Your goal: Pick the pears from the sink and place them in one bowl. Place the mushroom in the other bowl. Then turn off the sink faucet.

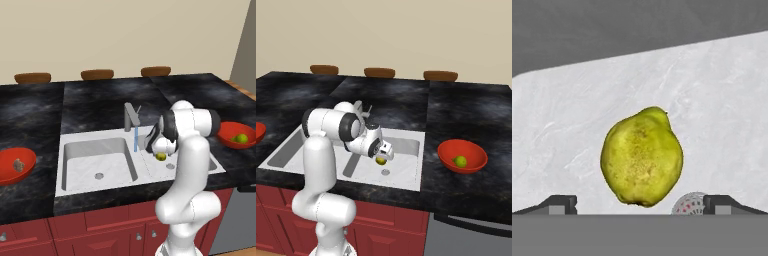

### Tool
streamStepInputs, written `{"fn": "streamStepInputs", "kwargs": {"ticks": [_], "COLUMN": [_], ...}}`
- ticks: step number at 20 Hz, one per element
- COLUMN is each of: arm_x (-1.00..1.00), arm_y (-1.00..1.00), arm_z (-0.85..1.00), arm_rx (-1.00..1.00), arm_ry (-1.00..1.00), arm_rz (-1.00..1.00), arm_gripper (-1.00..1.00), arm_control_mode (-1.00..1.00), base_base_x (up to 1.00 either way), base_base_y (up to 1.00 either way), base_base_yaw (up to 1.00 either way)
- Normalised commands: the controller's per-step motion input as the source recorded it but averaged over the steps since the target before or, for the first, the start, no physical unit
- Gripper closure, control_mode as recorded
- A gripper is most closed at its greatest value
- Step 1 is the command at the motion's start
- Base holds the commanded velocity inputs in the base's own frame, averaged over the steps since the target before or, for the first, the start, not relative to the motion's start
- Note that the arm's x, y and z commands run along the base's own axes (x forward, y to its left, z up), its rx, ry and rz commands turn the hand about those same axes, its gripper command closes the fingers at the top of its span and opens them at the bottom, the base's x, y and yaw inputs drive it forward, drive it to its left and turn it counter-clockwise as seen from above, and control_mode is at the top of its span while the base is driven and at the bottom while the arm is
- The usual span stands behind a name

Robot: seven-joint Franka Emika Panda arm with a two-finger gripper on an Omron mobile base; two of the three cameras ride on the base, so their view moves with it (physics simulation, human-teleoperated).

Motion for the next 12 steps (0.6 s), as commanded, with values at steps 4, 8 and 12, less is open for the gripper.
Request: {"fn": "streamStepInputs", "kwargs": {"ticks": [4, 8, 12], "arm_x": [0.10, 0.15, 0.19], "arm_y": [-0.04, -0.05, -0.04], "arm_z": [-0.28, -0.28, -0.27], "arm_rx": [0.00, 0.00, 0.00], "arm_ry": [0.00, 0.00, 0.00], "arm_rz": [0.00, 0.00, 0.00], "arm_gripper": [-1.00, -1.00, -1.00], "arm_control_mode": [-1.00, -1.00, -1.00], "base_base_x": [0.00, 0.00, 0.00], "base_base_y": [0.00, 0.00, 0.00], "base_base_yaw": [0.00, 0.00, 0.00]}}
